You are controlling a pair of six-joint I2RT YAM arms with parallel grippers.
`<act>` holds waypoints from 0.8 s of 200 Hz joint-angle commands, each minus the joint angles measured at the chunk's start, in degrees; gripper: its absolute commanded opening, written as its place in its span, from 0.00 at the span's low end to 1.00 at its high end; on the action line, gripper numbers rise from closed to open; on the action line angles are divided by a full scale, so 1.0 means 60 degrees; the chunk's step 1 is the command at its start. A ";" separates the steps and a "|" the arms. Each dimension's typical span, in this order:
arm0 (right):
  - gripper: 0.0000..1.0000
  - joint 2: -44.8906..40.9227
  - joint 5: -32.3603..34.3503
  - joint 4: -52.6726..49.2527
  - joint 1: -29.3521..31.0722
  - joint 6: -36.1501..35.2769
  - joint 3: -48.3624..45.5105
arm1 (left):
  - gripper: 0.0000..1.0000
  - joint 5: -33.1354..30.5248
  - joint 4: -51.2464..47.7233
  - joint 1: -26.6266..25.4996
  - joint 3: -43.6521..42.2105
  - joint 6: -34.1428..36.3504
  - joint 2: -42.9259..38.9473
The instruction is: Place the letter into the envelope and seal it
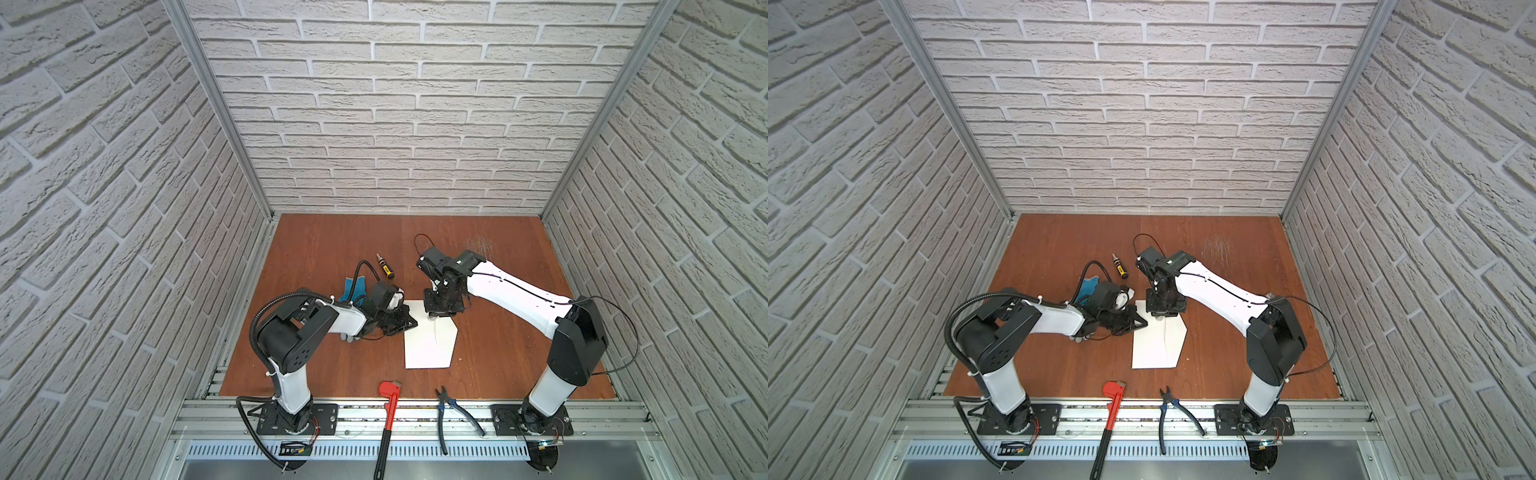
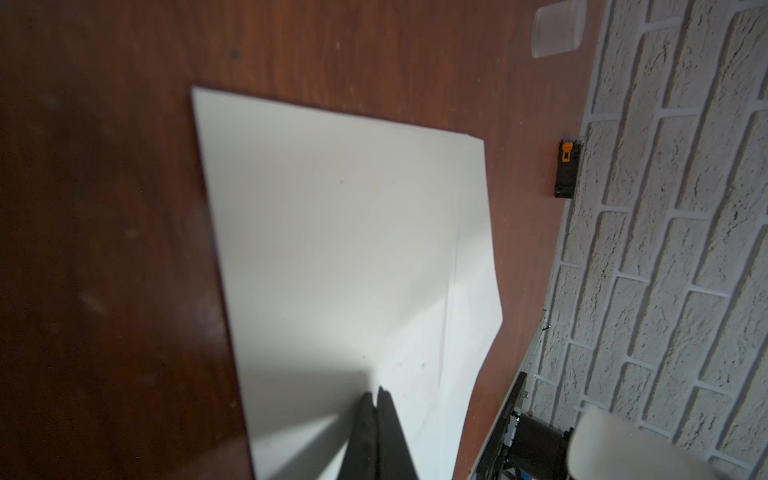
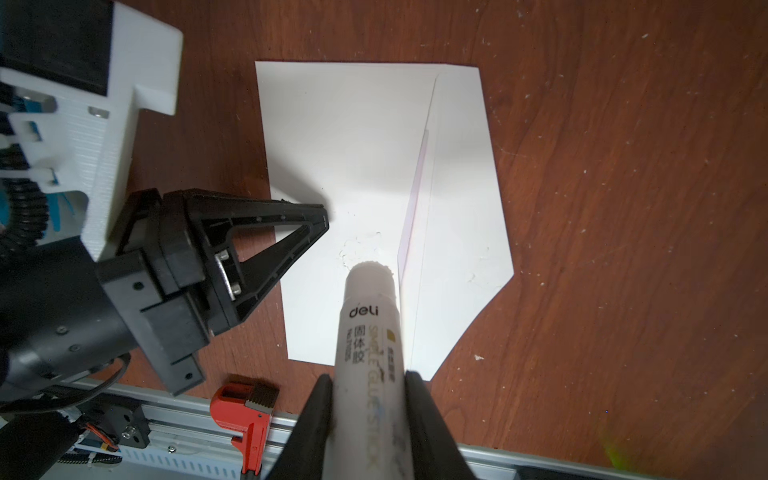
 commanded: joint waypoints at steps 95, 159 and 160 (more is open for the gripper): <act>0.05 0.1073 -0.0211 0.0130 0.0356 0.0637 0.0082 | 0.00 -0.0002 -0.1240 0.0014 0.0351 0.0703 0.0354; 0.05 0.1685 -0.0452 -0.0187 0.0465 0.0585 0.0511 | 0.00 0.0043 -0.1311 0.0018 0.0368 0.0734 0.0510; 0.05 0.1687 -0.0457 -0.0185 0.0465 0.0585 0.0515 | 0.00 0.0043 -0.1314 0.0023 0.0371 0.0734 0.0518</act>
